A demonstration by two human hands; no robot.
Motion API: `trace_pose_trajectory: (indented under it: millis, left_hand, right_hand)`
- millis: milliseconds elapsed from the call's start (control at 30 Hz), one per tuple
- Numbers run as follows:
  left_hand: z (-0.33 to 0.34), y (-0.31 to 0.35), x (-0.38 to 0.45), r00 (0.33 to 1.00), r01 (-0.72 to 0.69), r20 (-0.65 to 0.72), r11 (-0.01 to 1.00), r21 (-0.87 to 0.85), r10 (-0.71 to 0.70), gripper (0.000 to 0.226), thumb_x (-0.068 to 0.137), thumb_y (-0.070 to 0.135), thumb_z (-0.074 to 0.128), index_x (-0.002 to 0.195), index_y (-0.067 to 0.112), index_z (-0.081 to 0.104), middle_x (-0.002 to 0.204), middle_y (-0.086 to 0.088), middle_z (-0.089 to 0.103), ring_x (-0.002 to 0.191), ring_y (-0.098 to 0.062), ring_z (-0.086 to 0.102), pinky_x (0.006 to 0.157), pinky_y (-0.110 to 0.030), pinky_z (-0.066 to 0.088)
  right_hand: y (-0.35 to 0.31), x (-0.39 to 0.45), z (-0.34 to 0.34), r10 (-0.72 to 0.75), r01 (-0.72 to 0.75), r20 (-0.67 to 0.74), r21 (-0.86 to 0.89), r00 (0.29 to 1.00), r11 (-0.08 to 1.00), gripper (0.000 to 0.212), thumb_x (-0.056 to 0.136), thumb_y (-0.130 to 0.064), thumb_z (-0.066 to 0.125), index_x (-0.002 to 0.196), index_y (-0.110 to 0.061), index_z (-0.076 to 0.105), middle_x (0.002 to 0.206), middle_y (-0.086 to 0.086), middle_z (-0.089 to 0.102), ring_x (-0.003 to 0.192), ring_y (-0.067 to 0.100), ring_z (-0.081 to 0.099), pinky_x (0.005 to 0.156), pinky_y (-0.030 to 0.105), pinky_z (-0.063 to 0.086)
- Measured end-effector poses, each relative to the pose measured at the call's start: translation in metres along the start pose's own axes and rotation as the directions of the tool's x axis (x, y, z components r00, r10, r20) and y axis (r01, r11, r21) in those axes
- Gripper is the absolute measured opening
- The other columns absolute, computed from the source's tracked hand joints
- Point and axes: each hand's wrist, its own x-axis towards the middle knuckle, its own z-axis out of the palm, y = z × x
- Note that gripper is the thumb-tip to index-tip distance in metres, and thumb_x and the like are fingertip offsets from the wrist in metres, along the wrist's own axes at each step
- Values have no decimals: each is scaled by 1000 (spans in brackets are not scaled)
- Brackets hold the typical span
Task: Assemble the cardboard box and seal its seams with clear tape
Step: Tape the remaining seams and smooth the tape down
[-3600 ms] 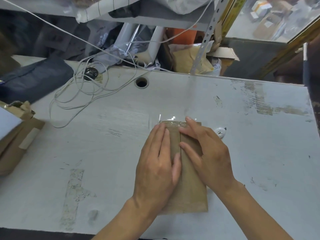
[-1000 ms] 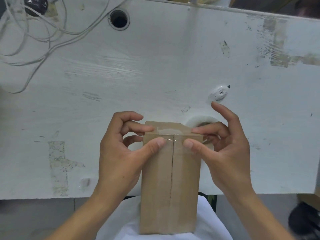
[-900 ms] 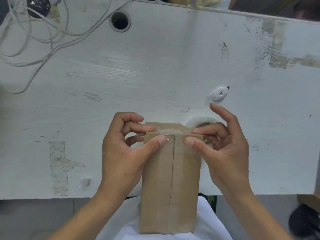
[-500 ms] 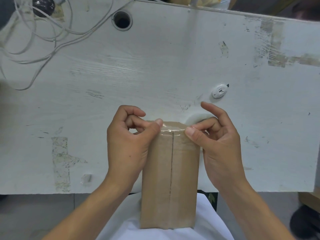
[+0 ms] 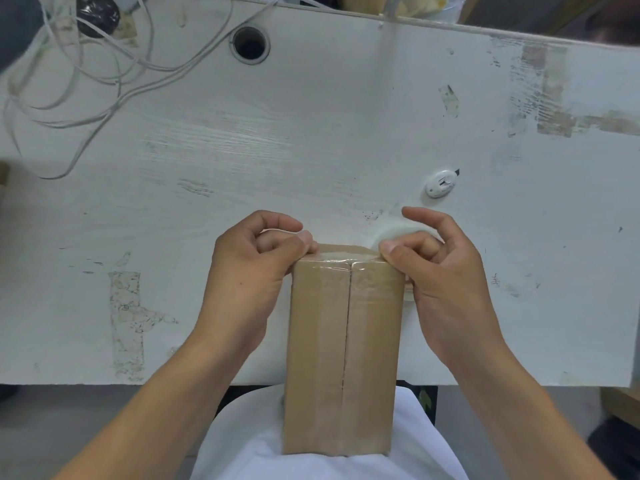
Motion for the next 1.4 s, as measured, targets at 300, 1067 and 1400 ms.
trace_pose_trajectory:
  millis: [300, 1067, 1400]
  left_hand:
    - [-15, -25, -9, 717, -681, 366, 487, 547, 593, 22, 99, 29, 55, 112, 22, 71, 113, 15, 67, 103, -12, 61, 84, -29, 50]
    - [-25, -32, 8, 756, -612, 527, 705, 359, 388, 25, 94, 40, 54, 115, 46, 67, 118, 25, 67, 106, -15, 55, 86, -23, 45]
    - [-14, -49, -30, 878, -467, 30, 843, 267, 477, 33, 82, 29, 75, 113, 19, 74, 111, 11, 73, 104, -9, 70, 90, -26, 55]
  right_hand:
    - [9, 0, -6, -276, 284, 80, -117, 958, 952, 53, 75, -12, 78, 123, -21, 59, 75, 0, 73, 94, 22, 67, 98, 48, 49]
    - [27, 3, -32, -203, 390, 463, -355, 863, 850, 56, 100, -15, 47, 152, -19, 25, 118, -15, 70, 141, 7, 38, 112, 21, 30]
    - [30, -14, -32, -325, 386, 268, -220, 907, 896, 77, 86, -31, 72, 150, -25, 29, 116, -5, 72, 135, 15, 48, 111, 35, 33]
